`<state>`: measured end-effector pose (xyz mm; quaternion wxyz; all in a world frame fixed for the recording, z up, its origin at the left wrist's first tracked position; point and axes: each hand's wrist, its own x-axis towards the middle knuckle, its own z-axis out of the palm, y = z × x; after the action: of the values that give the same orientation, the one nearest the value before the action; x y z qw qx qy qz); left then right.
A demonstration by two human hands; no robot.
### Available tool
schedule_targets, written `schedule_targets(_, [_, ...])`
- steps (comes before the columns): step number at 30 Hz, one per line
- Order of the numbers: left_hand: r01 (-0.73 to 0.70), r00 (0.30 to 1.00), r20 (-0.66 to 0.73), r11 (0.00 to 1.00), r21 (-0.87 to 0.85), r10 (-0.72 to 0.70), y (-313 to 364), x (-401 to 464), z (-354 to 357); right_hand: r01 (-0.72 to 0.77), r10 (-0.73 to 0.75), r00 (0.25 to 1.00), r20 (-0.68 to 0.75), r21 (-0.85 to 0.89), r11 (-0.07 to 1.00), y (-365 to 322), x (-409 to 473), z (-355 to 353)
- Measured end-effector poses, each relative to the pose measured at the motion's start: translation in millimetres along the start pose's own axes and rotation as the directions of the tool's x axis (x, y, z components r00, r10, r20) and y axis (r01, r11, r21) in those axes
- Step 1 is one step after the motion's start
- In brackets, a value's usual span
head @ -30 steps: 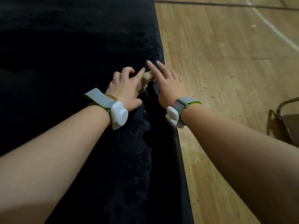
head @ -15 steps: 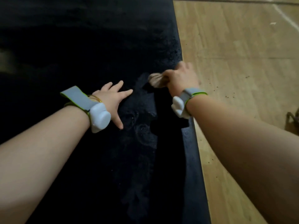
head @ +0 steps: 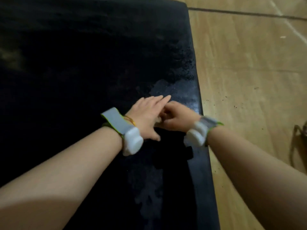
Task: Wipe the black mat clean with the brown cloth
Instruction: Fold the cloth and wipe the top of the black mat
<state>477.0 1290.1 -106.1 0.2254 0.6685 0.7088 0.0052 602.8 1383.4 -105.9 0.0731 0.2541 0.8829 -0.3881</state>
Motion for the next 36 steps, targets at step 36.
schedule_targets(36, [0.575, 0.664, -0.426, 0.784, -0.235, -0.614, -66, -68, 43, -0.404, 0.339, 0.914, -0.221, -0.448, 0.797, 49, -7, 17])
